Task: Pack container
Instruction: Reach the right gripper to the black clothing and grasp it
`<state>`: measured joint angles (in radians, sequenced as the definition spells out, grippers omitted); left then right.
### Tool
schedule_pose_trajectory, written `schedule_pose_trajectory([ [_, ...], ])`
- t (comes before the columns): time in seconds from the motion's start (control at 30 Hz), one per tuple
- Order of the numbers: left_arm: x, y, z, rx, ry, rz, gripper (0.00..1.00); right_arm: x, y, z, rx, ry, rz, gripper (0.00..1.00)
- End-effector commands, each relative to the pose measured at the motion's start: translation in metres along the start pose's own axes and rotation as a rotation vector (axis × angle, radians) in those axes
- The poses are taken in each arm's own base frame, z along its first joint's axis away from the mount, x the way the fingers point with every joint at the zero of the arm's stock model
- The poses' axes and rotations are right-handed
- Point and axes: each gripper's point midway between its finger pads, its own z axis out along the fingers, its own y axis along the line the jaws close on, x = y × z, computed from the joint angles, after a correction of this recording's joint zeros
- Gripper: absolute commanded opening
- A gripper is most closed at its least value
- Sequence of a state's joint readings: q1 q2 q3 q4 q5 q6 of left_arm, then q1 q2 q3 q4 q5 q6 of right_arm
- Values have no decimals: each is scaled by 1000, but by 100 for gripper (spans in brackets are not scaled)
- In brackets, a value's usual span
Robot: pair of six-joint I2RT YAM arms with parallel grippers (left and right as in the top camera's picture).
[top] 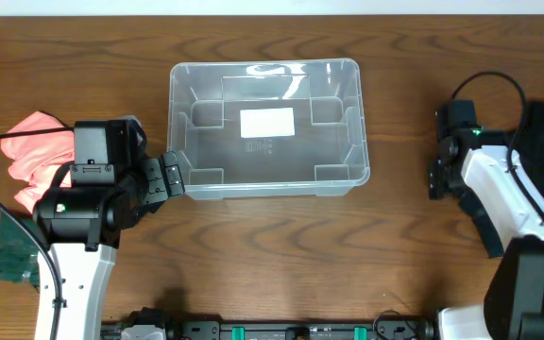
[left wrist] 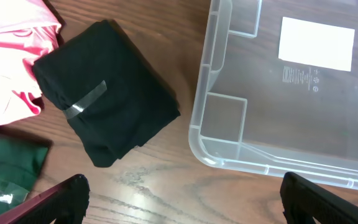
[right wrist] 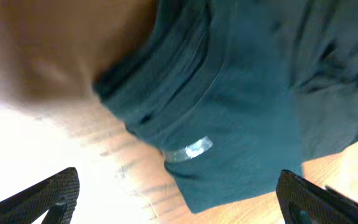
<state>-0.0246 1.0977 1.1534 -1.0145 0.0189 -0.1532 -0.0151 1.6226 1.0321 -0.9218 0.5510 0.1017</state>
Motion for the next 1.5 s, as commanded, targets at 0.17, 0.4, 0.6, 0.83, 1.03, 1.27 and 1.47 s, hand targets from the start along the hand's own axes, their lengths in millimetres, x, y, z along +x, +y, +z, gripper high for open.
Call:
schedule_pose_trajectory([
  [0.17, -4, 0, -4, -5, -15, 5, 98, 17, -4, 42, 36, 72, -2, 98],
  [0.4, -4, -1, -4, -3, -14, 5, 98, 23, -15, 69, 43, 106, 78, 97],
  [0.6, -4, -1, -4, -2, -14, 5, 98, 32, -14, 82, 45, 138, 86, 96],
  [0.83, -4, -1, -4, -2, -14, 5, 98, 31, -10, 85, 36, 137, 125, 83],
  [1.03, -4, -1, -4, -2, -14, 5, 98, 29, -5, 86, 7, 130, 144, 58],
  [1.27, -4, -1, -4, -3, -14, 5, 98, 22, 4, 86, -44, 105, 195, 36],
  [1.47, -4, -1, -4, -3, -14, 5, 98, 13, 2, 82, -45, 82, 212, 2],
])
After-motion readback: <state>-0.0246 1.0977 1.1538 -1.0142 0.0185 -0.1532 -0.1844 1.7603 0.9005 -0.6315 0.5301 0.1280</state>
